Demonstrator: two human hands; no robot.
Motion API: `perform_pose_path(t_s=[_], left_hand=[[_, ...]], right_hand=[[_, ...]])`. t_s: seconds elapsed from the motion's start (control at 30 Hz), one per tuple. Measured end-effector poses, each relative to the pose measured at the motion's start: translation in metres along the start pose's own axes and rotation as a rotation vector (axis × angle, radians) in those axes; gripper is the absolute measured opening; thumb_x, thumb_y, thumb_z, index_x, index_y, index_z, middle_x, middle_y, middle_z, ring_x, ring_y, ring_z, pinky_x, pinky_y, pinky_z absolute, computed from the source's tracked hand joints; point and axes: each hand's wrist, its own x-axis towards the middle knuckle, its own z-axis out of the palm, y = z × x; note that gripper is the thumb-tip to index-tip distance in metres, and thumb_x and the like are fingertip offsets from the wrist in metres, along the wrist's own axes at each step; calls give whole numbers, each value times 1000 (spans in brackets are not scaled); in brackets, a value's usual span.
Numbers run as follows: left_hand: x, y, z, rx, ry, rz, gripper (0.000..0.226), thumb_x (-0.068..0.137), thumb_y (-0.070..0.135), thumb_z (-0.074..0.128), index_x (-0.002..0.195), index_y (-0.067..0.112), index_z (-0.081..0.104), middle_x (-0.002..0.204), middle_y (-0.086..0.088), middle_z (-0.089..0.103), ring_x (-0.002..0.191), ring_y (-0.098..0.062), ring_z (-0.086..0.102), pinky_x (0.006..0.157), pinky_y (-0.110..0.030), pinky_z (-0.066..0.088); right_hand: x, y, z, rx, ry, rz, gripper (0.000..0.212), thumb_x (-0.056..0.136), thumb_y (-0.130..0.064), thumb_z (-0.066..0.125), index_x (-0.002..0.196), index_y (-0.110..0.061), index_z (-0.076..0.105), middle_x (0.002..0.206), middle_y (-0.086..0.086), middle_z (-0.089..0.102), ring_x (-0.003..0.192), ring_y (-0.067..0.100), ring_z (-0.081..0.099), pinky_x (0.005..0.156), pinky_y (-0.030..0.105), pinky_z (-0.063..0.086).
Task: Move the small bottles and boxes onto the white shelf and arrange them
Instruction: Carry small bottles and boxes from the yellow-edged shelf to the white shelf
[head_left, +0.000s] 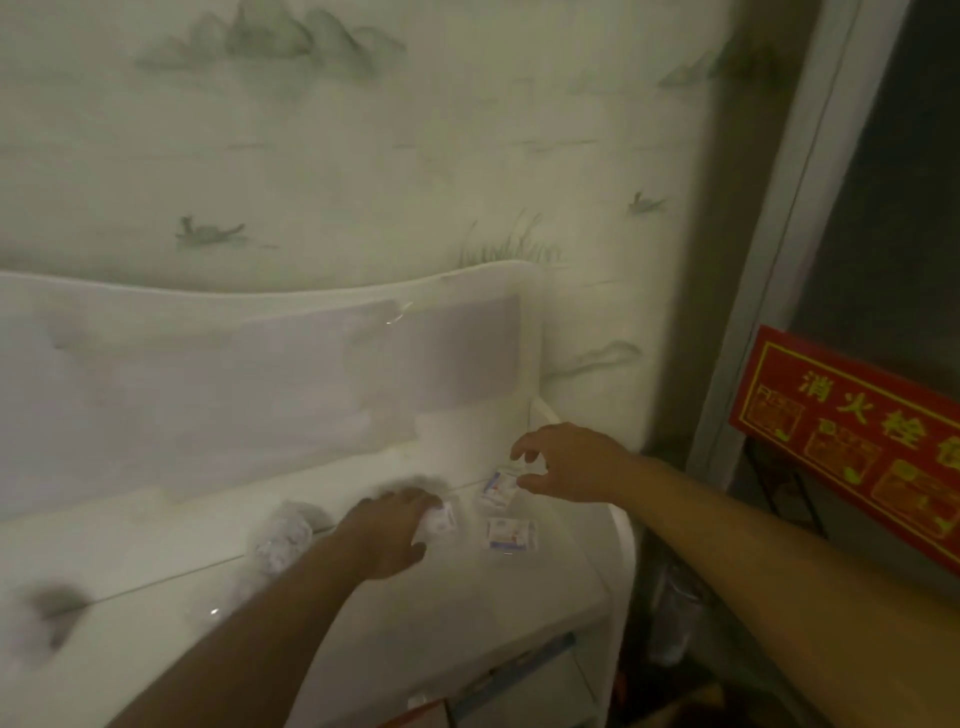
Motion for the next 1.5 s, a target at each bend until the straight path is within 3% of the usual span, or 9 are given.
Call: perform_pose_path(t_s=[0.23,0.43,0.63,0.87,0.97,1.03,1.13,1.27,1.5], left_hand=[[-105,-62,-75,2,81,-105,50,92,44,51,139,38,40,148,12,40,131,-14,44,105,-32,39],[-244,-155,-118,124,60,-339,45,94,45,50,138,40,41,145,13,44,127,-12,48,104,-31,39],[-406,-227,-124,97,193,-446,43,92,45,55,134,42,45,142,13,47,127,-12,46,102,-27,37],[-600,-307,-86,-78,327,-570,43,91,36,61,133,34,50,141,8,50,121,-11,50,97,-27,45],[-673,-331,-54,-110,271,-635,40,92,31,61,129,38,49,136,7,53,107,-5,50,85,-20,39],[-711,-348,-36,-111,240,-695,41,91,32,62,130,36,51,135,7,54,108,-6,53,88,-19,41],[-747,-365,-13,-123,251,-745,41,91,35,61,130,36,52,134,11,56,109,-6,55,93,-20,44],[-777,-380,14,-85,167,-730,42,91,39,57,132,42,48,137,16,51,118,-5,52,98,-22,43],[-807,-444,57,-164,85,-708,43,92,43,55,134,45,43,141,16,47,119,-3,49,98,-19,43]], right_hand=[[42,-93,-16,-68,63,-238,41,90,-44,59,127,-30,56,125,-4,61,119,19,52,100,35,43],[47,-211,-27,-182,82,-380,43,91,-44,55,131,-28,53,128,0,59,120,22,52,99,37,43],[18,-354,-22,-156,136,-441,46,91,-45,57,134,-30,50,130,-3,57,122,18,50,100,34,40],[-33,-545,8,-182,138,-553,46,92,-43,59,135,-27,52,132,1,55,120,19,51,95,31,40],[-59,-604,22,-199,107,-601,48,93,-41,59,137,-25,50,134,1,54,120,21,51,96,31,39],[-70,-634,29,-212,111,-632,48,93,-40,59,137,-24,51,133,1,55,120,20,52,96,30,40],[-74,-672,40,-232,100,-672,48,93,-40,58,137,-22,51,133,1,56,120,20,52,95,28,41],[-66,-722,62,-251,75,-694,48,89,-46,60,133,-29,52,130,2,57,118,22,53,99,41,46],[-27,-796,107,-259,23,-747,46,93,-46,54,134,-27,50,129,1,56,117,19,51,97,36,45]])
